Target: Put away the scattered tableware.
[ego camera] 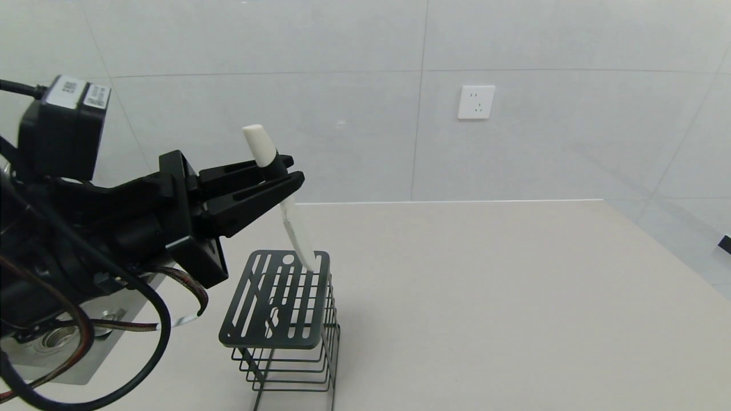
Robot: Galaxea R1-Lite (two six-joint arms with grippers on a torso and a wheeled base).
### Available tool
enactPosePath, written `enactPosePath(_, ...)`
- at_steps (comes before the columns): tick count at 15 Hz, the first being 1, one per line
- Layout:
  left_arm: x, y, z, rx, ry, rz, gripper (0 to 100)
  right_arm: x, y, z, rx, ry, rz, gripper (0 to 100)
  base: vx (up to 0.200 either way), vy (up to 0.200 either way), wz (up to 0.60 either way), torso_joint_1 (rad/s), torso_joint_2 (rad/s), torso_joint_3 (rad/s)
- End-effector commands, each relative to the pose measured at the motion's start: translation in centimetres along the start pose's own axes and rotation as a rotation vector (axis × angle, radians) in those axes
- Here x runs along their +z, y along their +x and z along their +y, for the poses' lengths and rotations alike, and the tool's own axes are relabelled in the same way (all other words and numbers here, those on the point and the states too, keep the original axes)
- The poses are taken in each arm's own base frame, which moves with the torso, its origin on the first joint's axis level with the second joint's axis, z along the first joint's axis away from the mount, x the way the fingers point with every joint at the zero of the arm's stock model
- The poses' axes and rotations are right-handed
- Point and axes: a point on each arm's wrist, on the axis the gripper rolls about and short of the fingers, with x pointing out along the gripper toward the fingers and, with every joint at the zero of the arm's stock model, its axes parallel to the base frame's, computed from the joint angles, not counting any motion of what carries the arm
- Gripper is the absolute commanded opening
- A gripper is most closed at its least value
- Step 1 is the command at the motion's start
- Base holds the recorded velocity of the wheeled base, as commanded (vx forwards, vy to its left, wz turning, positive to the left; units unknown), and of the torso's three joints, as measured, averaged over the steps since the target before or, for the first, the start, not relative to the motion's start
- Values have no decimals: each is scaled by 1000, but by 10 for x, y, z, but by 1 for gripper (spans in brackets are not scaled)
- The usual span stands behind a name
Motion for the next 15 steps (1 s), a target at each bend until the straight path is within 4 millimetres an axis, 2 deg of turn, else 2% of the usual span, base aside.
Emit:
enactPosePath(1,-7,0,-1,-3,-12,23,0,0,0,0,2,1,5,0,0,0,0,0,0,0)
enactPosePath(7,-13,4,3,-75,-23,34,0,0,0,0,3,3,5,0,0,0,0,0,0,0)
enactPosePath(15,-18,3,17,-36,-18,52,0,0,0,0,7,4,4,0,0,0,0,0,0,0)
